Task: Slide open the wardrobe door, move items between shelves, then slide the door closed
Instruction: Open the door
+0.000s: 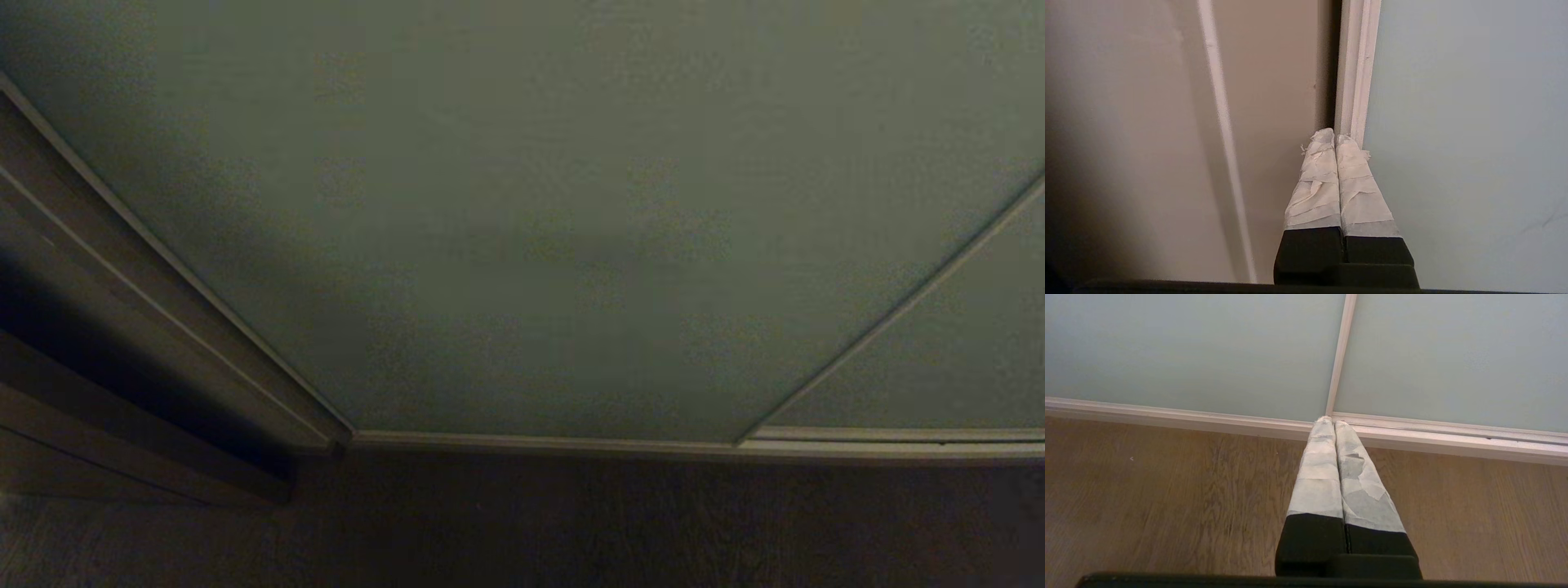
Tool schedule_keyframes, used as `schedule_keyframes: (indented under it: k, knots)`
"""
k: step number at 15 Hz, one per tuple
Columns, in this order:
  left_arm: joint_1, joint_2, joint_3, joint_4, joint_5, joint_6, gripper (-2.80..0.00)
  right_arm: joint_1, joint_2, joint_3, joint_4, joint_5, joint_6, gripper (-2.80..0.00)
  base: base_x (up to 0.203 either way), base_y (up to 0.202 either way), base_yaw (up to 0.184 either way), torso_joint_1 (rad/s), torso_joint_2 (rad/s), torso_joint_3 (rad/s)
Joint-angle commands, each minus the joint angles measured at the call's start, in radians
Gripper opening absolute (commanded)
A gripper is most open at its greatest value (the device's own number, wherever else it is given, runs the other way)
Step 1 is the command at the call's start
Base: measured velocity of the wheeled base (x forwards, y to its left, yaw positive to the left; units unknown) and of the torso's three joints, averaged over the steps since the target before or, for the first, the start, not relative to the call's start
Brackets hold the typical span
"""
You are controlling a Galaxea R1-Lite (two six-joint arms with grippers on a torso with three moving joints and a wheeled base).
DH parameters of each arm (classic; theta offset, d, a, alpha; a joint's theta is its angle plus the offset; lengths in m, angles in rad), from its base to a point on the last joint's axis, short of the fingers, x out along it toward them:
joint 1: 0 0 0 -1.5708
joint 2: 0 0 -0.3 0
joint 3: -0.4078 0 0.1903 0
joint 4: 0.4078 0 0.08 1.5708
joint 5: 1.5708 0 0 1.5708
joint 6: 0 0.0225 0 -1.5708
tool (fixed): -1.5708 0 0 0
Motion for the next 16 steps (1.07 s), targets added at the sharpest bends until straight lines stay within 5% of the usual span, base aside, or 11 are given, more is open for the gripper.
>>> schedule_keyframes:
  k: [1,16]
  knots:
    - [-0.003,0.018,-0.013,-0.004,-0.001,-0.003,-2.80,0.001,0.000,0.001,0.000,0.000,0.000,-2.80,0.000,0.000,0.000,0.000,0.00,0.000]
    - [-0.063,-0.022,0.003,-0.003,-0.060,0.000,-2.80,-0.001,0.000,-0.001,0.000,0.000,0.000,-2.80,0.000,0.000,0.000,0.000,0.00,0.000]
